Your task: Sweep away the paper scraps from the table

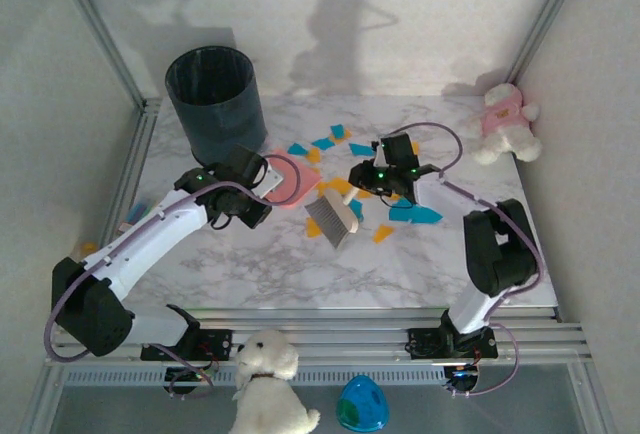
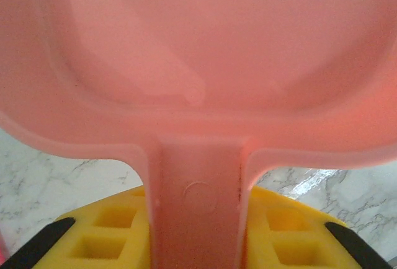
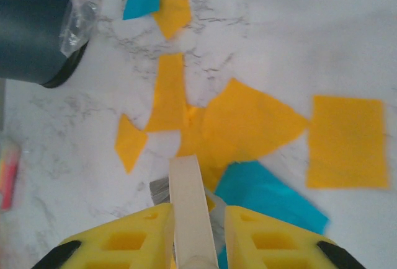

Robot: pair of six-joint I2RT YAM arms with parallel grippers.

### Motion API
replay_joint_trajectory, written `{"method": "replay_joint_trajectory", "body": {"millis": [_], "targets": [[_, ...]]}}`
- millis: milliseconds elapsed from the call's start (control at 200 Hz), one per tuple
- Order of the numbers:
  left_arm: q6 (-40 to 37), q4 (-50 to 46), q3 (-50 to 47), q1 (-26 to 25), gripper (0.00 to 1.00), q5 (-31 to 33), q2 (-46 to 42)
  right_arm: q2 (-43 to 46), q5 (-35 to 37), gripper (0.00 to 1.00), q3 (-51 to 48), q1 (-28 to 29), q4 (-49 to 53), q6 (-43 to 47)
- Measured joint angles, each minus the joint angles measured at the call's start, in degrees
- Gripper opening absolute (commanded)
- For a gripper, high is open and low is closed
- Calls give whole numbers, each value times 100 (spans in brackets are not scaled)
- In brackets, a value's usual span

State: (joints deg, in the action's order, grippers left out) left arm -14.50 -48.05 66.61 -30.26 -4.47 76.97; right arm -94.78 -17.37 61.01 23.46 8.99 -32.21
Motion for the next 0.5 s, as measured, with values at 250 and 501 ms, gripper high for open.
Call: {"method": "replay_joint_trajectory", "body": {"millis": [250,501], "targets": [[-4,0,0,-267,0,-205,216,938,826,0,-273,0,688,514],[-7,0,-11,-549,0,-326,319,1394,1134,0,-330,0,1115,745]]}}
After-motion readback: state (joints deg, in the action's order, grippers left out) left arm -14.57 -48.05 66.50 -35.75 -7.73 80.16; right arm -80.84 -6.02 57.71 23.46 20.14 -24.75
